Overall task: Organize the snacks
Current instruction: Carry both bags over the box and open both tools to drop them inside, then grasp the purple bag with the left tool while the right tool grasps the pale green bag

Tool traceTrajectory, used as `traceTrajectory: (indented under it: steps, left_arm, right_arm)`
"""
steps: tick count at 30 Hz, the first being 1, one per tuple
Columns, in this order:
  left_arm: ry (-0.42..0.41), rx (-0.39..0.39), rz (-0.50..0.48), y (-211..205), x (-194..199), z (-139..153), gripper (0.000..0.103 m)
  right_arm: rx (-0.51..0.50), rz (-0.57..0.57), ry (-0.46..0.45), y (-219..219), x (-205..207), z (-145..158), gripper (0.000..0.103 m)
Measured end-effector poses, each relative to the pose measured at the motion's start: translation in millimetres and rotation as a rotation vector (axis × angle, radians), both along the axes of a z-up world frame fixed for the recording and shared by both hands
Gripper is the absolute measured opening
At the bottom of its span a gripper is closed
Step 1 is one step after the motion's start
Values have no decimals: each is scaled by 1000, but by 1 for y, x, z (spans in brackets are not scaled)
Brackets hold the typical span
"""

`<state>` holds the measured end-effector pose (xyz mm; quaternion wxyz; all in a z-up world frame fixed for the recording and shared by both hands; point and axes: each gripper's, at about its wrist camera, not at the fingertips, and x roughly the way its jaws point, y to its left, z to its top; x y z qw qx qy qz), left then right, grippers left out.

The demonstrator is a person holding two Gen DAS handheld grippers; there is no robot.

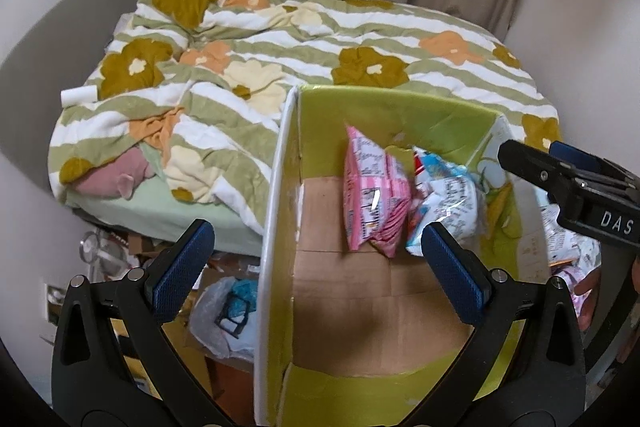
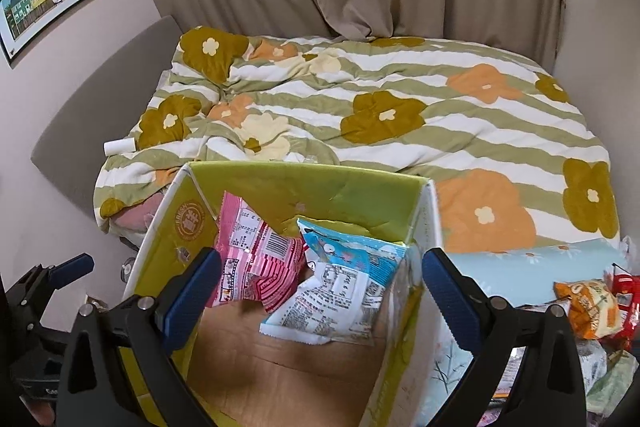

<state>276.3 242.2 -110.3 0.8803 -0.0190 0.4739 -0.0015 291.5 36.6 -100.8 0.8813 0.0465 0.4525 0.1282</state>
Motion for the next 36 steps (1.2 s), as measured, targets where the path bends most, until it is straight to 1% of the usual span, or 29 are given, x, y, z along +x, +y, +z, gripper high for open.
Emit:
traceTrajectory:
  steps: [2,4,6,9,11,13,16,22,24,27,31,34,36]
  left_arm:
    - [-14,-1,-11,-6,-3,8,103]
    - [-33,15,-26,-16,-8,17,103]
    - [-56,33,-38,-29,-13,27,103]
    - [-76,34,-50,-49,-22,37,103]
    - [-85,32,-59,-65,-29,42,103]
    - [-90,30,-73,-85,-38,45,103]
    - [-95,18,-106,-120,-53,46,103]
    - [-100,0,-171,-192,-77,45,103]
    - [-97,-6,-198,-220,-85,43,103]
    - [-88,-10,-226,-250,-95,38,103]
    - [-63,-11,-243,-290,-112,24,103]
    - [-36,-12,-250,-315,-120,12,103]
    - [-11,-13,-266,-335,-125,-1,103]
  right_arm:
    - [-9,-6,-14,-5,-8,9,100]
    - [-12,-14,-32,-9,-15,16,100]
    - [-5,-17,-59,-19,-24,25,102]
    - [-13,-29,-104,-36,-40,36,102]
    - [-25,-36,-125,-54,-53,41,102]
    - [-16,-43,-126,-69,-63,44,102]
    - [4,-59,-122,-104,-81,49,102]
    - [-14,-115,-93,-179,-116,58,102]
    - [-39,-131,-92,-204,-129,60,102]
    - [-87,-163,-96,-230,-146,60,102]
    - [-133,-200,-85,-266,-164,52,102]
    - [-134,-217,-59,-294,-175,42,102]
    - [-126,-222,-38,-307,-178,35,102]
